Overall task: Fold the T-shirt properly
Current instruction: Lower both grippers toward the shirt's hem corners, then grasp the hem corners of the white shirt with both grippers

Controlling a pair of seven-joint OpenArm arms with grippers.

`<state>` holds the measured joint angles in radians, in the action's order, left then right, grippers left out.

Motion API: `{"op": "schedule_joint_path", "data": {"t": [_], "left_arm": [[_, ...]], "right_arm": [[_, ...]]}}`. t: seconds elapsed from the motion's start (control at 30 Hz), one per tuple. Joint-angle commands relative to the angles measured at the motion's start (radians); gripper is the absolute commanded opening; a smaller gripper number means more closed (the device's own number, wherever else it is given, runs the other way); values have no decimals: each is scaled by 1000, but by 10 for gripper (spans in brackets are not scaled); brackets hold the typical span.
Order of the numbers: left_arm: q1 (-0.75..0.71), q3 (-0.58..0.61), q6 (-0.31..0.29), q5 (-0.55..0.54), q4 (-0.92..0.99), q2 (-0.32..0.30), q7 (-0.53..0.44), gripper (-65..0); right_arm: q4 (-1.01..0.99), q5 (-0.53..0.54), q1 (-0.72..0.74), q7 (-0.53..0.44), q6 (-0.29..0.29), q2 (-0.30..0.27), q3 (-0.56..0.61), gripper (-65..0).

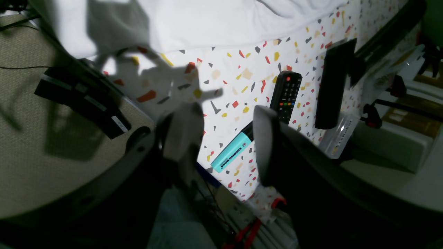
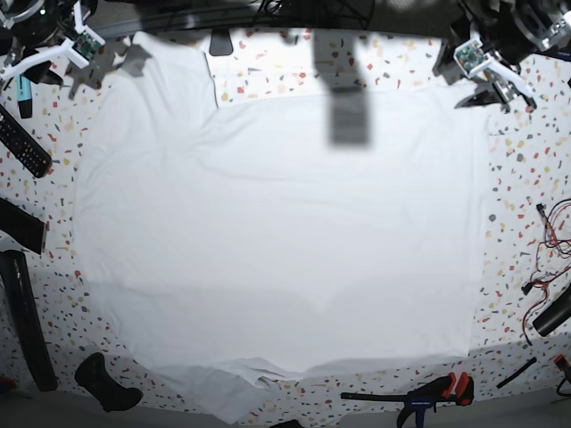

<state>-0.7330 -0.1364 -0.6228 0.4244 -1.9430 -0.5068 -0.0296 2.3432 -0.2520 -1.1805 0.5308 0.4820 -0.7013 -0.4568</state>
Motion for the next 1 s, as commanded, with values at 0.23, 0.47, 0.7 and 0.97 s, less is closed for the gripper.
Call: {"op": "schedule_joint_path", "data": {"t": [0.23,0.47,0.7,0.97], "left_arm": [[50,-5,9,32,71,-12,-55,-300],[68,22,9,32,110,-12,-54,-300],[119,177,141,163,177,-11,-35,-300],[126,223,209,204,186,-22,142,-300]], "right_arm": [[13,39,32,-6,-12,-8,-7,-376],[13,195,106,-6,-11,-8,-7,-376],[13,261,108,-6,-11,-8,-7,-376],[13,261,108,12,-11,-8,-7,-376]]}}
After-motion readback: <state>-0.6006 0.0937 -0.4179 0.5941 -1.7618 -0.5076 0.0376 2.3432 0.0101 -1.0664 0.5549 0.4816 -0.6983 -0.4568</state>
